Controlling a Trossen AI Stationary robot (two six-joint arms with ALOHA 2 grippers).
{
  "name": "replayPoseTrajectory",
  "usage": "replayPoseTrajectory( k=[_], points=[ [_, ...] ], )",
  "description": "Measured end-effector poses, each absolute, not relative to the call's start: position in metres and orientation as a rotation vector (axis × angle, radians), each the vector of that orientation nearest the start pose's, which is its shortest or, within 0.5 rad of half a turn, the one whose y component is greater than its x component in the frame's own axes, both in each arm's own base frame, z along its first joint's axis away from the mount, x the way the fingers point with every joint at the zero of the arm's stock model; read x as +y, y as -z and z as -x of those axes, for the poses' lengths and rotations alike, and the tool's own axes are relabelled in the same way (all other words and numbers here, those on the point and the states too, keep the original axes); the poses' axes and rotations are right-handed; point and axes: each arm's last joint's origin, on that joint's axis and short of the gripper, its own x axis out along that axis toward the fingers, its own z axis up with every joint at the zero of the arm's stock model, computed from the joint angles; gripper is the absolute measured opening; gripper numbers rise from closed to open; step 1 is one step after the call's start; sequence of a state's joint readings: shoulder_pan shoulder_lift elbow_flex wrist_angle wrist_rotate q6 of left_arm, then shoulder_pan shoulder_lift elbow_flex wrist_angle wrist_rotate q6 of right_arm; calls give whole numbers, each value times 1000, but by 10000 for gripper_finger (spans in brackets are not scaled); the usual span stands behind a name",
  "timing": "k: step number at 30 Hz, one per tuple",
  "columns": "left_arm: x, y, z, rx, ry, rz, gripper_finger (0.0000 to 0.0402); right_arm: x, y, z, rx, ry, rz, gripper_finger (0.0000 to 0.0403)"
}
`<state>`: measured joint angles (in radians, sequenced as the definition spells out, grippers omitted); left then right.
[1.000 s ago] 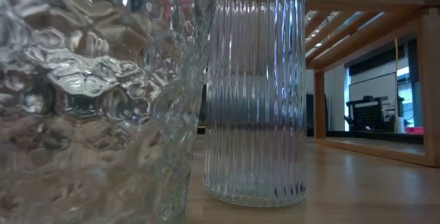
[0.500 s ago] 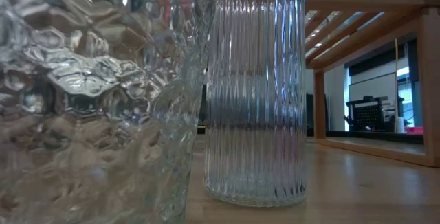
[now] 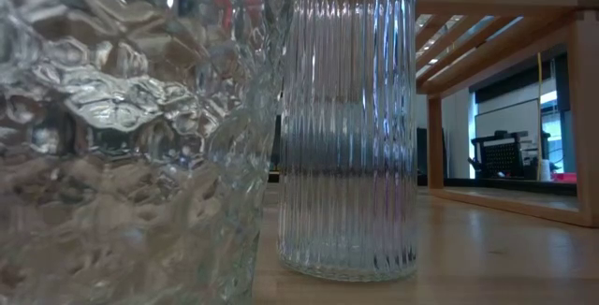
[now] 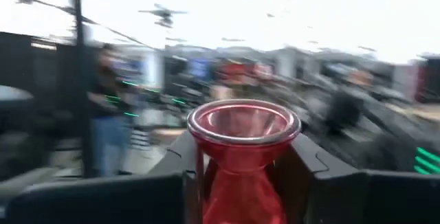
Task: Sort vases onto shelf
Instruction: Put the red vase on the shelf aligned with the other red vase
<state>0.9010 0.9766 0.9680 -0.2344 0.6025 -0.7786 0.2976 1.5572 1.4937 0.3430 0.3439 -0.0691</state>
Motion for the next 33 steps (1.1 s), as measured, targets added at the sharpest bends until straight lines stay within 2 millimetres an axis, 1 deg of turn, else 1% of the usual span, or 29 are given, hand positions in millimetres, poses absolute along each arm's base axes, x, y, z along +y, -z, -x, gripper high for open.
replayPoseTrajectory(
  k=[2,7,10,13,17,23,27,33],
  points=[
    [149,-362,-136,41,-340,924,201,108,-430,-343,-227,145,-32,91],
    [144,-366,-126,45,-325,874,201,143,-421,-336,-179,298,-17,91],
    [144,-366,-124,46,-322,877,201,162,-414,-331,-150,331,-1,91],
    [145,-366,-123,46,-326,864,201,175,-408,-331,-139,309,-6,91],
    [146,-365,-122,52,-333,851,201,188,-392,-342,-145,276,-70,91],
    [145,-365,-122,51,-337,849,201,203,-369,-365,-273,258,-180,91],
    [145,-365,-122,52,-328,848,201,216,-353,-369,-259,314,-190,91],
    [144,-363,-122,76,-318,856,201,230,-345,-364,-220,348,-167,91]
  ],
)
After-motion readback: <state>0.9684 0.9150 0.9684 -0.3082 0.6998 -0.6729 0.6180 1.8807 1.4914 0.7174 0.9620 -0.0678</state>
